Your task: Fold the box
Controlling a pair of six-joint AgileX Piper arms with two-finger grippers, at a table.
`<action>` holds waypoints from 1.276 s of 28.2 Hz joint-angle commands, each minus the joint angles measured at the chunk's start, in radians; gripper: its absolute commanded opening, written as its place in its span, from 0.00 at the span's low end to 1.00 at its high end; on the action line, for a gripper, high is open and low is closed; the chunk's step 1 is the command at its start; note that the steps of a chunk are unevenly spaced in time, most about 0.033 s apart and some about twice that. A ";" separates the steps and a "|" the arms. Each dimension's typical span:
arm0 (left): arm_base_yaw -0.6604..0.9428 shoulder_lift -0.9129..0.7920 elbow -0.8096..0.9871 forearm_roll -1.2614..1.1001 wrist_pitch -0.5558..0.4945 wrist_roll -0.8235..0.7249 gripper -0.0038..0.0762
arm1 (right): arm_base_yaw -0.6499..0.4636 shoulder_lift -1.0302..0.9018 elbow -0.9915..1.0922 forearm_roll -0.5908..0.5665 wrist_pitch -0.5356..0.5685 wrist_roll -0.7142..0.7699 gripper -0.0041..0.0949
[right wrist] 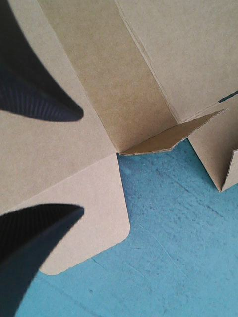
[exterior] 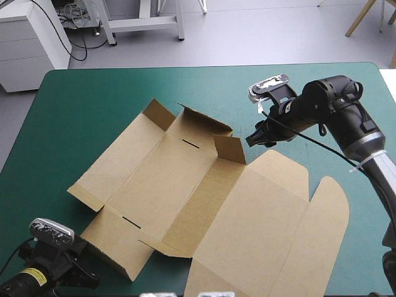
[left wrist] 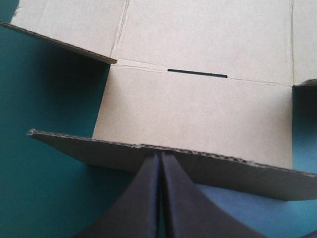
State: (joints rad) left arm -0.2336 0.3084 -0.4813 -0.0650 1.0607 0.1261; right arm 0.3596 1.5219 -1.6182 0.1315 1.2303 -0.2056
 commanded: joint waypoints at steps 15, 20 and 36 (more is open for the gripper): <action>0.000 0.014 -0.021 -0.004 -0.051 0.002 0.04 | -0.006 -0.017 -0.031 0.062 -0.282 -0.087 0.65; 0.000 0.014 -0.021 -0.004 -0.051 0.002 0.04 | -0.006 0.040 -0.031 0.064 -0.282 -0.117 0.64; 0.000 0.014 -0.021 -0.004 -0.051 0.004 0.04 | -0.006 0.281 -0.031 0.179 -0.286 -0.307 0.64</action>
State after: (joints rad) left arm -0.2336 0.3084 -0.4813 -0.0650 1.0607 0.1261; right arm 0.3596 1.8191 -1.6182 0.2717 0.9776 -0.4864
